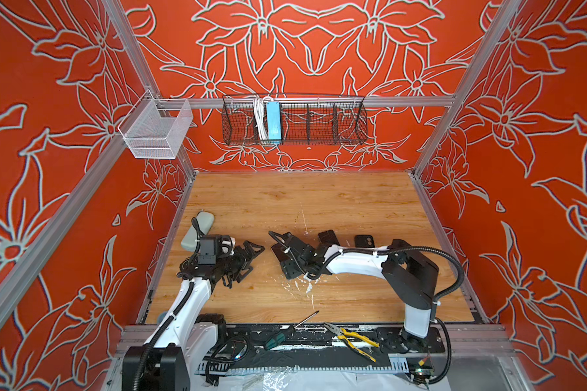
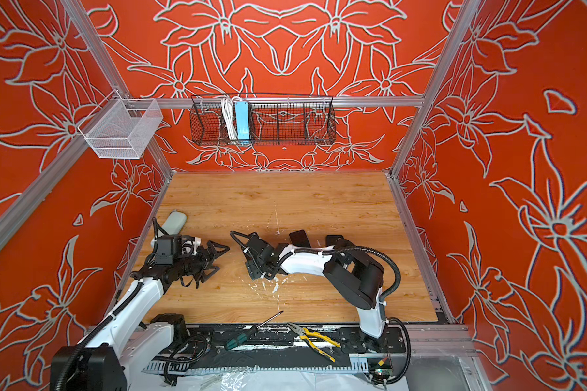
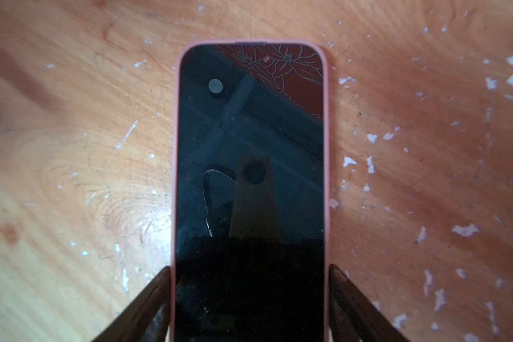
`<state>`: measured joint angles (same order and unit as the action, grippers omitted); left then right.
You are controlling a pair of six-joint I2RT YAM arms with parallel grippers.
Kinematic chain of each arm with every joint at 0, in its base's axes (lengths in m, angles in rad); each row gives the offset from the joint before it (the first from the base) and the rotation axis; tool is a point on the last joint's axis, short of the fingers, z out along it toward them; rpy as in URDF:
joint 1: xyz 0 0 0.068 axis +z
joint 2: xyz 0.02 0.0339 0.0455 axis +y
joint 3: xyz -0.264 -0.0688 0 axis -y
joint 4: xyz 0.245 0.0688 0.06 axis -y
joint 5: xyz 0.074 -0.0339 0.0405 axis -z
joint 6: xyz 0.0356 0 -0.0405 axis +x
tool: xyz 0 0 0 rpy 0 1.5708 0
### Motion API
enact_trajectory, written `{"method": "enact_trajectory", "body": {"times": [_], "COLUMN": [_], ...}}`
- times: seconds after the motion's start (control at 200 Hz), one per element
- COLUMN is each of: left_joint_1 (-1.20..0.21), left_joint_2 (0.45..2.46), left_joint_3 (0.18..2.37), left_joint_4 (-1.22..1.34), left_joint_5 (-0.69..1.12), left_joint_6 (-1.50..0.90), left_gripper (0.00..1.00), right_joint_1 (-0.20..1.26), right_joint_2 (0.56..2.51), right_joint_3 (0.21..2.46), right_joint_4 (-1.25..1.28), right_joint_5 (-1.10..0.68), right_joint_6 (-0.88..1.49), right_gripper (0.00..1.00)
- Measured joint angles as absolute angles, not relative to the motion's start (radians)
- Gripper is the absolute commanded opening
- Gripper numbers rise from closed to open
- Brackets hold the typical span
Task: Take the phone out of the phone case
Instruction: Pick up the phone from the center of the table, then pass the phone.
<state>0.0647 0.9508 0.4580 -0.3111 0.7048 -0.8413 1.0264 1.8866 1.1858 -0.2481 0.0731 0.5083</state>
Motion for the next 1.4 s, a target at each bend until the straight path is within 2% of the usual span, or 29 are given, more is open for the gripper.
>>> {"method": "enact_trajectory", "body": {"times": [0.35, 0.671, 1.136, 1.401], "left_joint_1": [-0.075, -0.105, -0.105, -0.105], "left_joint_2": [1.081, 1.159, 1.168, 1.168], "left_joint_3": [0.458, 0.459, 0.460, 0.460], "left_joint_4": [-0.189, -0.046, 0.094, 0.109], "left_joint_5": [0.683, 0.651, 0.646, 0.641], "left_joint_6": [-0.876, -0.894, -0.924, -0.928], "left_gripper": [1.00, 0.68, 0.41, 0.33], "right_joint_1": [1.020, 1.020, 1.020, 1.020], "right_joint_2": [1.826, 1.767, 1.726, 1.726], "right_joint_3": [1.182, 1.180, 1.174, 1.164], "right_joint_4": [-0.231, -0.233, -0.239, -0.241], "right_joint_5": [0.035, -0.017, -0.079, -0.088], "right_joint_6": [0.509, 0.512, 0.519, 0.524], "right_gripper": [0.45, 0.43, 0.40, 0.39]}}
